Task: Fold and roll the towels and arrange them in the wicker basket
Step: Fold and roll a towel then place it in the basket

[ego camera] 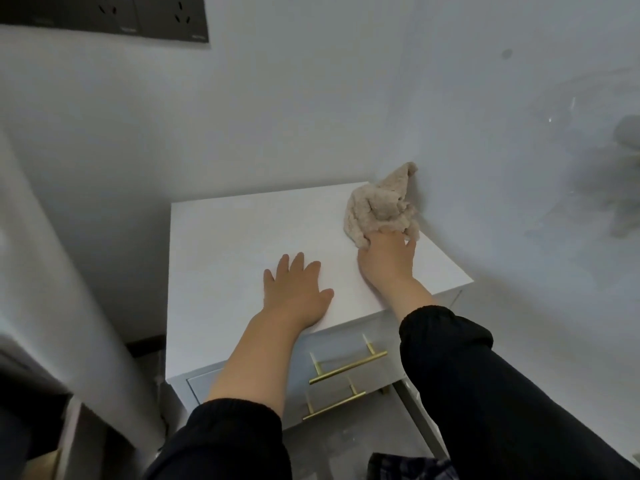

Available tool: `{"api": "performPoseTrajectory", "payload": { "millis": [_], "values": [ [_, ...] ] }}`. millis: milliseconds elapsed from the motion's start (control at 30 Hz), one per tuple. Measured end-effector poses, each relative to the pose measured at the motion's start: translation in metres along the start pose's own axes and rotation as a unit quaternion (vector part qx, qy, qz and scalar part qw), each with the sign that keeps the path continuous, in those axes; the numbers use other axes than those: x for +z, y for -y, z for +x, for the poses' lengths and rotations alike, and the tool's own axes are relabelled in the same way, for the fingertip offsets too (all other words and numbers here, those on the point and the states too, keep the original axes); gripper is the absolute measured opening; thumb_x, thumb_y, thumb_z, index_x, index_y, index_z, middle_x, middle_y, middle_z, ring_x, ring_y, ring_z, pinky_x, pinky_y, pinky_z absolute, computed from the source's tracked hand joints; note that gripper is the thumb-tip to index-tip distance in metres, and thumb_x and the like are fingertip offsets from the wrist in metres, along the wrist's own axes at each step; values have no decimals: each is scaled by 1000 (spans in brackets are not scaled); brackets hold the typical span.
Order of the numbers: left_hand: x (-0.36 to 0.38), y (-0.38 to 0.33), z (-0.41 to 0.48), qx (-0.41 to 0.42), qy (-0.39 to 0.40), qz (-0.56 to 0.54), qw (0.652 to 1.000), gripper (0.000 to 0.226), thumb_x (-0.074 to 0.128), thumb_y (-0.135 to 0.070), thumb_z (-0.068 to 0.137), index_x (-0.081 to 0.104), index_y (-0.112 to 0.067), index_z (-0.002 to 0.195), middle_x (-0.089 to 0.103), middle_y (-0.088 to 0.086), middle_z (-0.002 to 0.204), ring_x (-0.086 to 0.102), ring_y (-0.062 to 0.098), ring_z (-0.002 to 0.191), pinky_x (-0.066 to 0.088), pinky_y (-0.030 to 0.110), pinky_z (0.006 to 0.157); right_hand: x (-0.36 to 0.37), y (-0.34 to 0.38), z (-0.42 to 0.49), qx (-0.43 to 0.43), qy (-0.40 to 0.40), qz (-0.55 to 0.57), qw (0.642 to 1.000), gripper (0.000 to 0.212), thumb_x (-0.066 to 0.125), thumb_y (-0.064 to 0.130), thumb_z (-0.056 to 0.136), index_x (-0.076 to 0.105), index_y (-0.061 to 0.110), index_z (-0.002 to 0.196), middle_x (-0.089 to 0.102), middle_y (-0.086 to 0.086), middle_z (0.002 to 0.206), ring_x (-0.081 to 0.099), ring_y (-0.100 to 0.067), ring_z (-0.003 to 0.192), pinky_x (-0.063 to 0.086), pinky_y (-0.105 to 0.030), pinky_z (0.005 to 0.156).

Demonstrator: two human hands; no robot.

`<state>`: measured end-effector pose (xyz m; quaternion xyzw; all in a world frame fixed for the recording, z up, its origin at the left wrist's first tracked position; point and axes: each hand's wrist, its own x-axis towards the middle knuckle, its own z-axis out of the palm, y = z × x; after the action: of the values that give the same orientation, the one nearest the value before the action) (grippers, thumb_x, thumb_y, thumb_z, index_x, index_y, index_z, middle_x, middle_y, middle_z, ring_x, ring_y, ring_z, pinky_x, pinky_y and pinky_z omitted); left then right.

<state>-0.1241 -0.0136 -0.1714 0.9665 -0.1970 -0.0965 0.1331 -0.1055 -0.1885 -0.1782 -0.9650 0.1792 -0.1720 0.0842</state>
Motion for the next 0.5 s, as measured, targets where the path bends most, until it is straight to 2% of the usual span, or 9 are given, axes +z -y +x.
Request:
{"api": "performPoseTrajectory", "payload": {
  "millis": [67,133,200,233,333,400,467,500],
  "values": [
    [0,2,0,3,-7,-4,1000,58,39,-43,96,24,-21,148,12,4,159,5,28,146,9,52,116,-6,0,-17,-19,-31,-14,999,21,45,11,87,65,16,88,61,0,95,50,-23,103,18,-39,110],
    [-4,2,-1,1,-17,-26,1000,58,41,-41,95,25,-21,148,19,5,157,11,27,145,14,50,116,-15,-1,-33,-32,-22,-2,999,20,47,9,86,56,17,71,58,0,83,50,-23,93,28,-34,94],
    [-9,2,-6,1,-32,-93,995,61,46,-35,96,22,-23,150,17,2,158,11,23,146,12,46,118,-28,-2,-45,-37,4,70,997,31,52,11,84,42,19,56,50,0,70,49,-24,83,31,-30,75],
    [-11,2,-8,11,-44,-144,989,64,51,-31,95,20,-23,151,16,1,159,11,21,146,11,43,119,-35,-2,-50,-37,10,121,992,35,55,13,83,39,19,53,49,0,68,49,-24,80,32,-29,70],
    [-19,0,-18,76,-70,-278,955,80,65,-18,87,19,-26,151,17,-6,158,15,13,145,14,26,114,-69,0,-67,-23,30,271,962,26,60,19,86,50,12,64,52,-3,71,48,-16,71,32,-26,59],
    [-24,-6,-25,106,-72,-320,939,84,72,-19,83,23,-33,149,19,-11,157,18,8,143,16,20,109,-92,-1,-79,-8,52,370,928,20,57,20,91,53,14,72,52,5,67,46,-6,60,32,-18,54],
    [-28,-13,-32,125,-75,-361,921,79,77,-23,78,31,-45,139,21,-14,156,19,5,142,18,20,109,-108,-6,-89,9,63,476,877,17,55,18,94,57,17,77,60,4,70,56,-4,62,42,-18,62],
    [-30,-17,-35,136,-78,-380,912,75,78,-25,77,34,-53,129,22,-15,155,19,4,142,18,21,109,-112,-10,-92,20,69,520,851,16,55,17,95,59,17,79,66,-1,75,62,-9,68,47,-24,69]
  ]
}}
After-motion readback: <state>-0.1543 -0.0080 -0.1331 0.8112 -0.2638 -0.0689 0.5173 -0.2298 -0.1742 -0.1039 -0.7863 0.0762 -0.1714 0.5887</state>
